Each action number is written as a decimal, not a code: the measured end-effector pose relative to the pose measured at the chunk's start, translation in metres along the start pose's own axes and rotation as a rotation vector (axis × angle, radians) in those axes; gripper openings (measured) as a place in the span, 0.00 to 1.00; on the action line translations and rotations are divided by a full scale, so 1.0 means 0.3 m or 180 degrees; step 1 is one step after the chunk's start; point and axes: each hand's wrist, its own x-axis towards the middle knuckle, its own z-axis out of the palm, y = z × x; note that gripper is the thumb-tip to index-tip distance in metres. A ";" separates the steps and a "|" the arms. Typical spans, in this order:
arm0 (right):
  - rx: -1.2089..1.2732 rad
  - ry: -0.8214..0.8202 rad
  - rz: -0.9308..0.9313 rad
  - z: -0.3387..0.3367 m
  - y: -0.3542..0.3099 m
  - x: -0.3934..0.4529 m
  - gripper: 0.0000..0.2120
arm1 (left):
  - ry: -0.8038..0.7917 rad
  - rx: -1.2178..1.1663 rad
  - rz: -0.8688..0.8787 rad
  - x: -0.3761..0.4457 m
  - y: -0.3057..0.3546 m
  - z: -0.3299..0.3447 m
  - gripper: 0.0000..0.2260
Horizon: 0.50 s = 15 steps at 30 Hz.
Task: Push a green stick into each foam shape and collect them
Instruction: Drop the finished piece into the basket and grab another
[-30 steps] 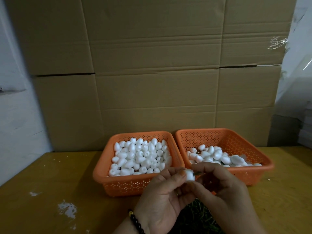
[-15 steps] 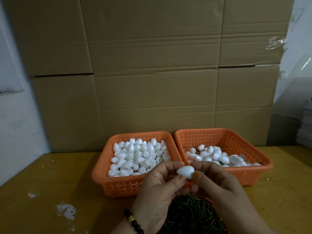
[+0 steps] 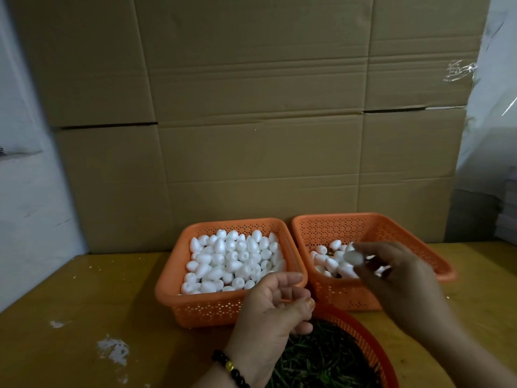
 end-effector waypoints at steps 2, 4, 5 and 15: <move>-0.0330 0.0220 0.0251 -0.021 0.055 0.036 0.17 | 0.0006 0.0009 -0.0026 0.001 -0.002 0.000 0.13; -0.0449 0.0310 0.0578 -0.034 0.099 0.053 0.20 | 0.0026 0.0014 -0.0045 0.003 -0.002 0.001 0.13; -0.0446 0.0300 0.0683 -0.038 0.114 0.055 0.22 | 0.0039 0.0007 -0.0059 0.004 0.001 0.000 0.13; 0.0022 -0.0135 0.0992 -0.046 0.103 0.048 0.29 | 0.0118 -0.0066 -0.0166 0.031 0.037 -0.053 0.13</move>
